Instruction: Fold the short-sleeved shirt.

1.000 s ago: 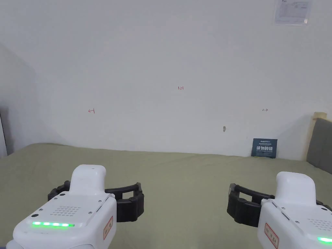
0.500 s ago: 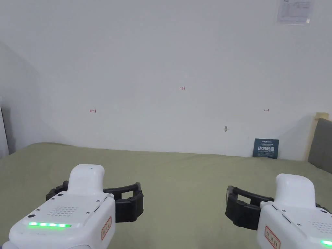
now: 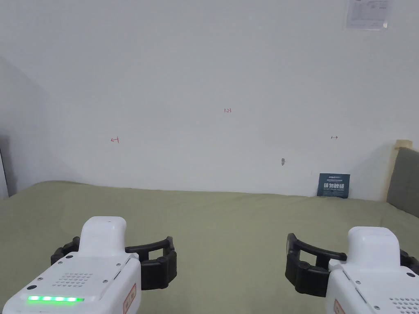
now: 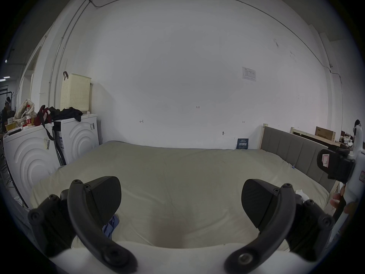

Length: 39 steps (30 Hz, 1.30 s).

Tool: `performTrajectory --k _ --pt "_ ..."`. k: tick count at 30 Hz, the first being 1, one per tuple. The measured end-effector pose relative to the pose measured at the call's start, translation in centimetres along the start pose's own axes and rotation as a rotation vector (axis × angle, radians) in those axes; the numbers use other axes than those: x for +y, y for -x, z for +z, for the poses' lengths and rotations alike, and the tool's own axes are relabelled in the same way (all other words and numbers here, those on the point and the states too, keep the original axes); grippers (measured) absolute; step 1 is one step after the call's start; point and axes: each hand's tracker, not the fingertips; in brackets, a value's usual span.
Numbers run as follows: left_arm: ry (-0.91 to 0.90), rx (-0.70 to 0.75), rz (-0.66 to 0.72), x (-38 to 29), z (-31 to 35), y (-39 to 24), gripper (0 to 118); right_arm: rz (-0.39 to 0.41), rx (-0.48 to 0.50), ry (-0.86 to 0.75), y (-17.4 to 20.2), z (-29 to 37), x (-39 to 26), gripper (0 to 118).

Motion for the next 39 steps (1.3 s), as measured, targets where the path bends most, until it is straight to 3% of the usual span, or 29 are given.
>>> performTrajectory --k 22,39 --pt "-0.015 0.011 -0.011 -0.2 -0.2 0.1 118 -0.066 0.022 0.052 -0.4 -1.2 -0.5 118" --pt "-0.025 0.011 -0.005 -0.4 -0.6 0.1 118 -0.034 0.031 0.070 0.1 -1.5 -1.1 118"
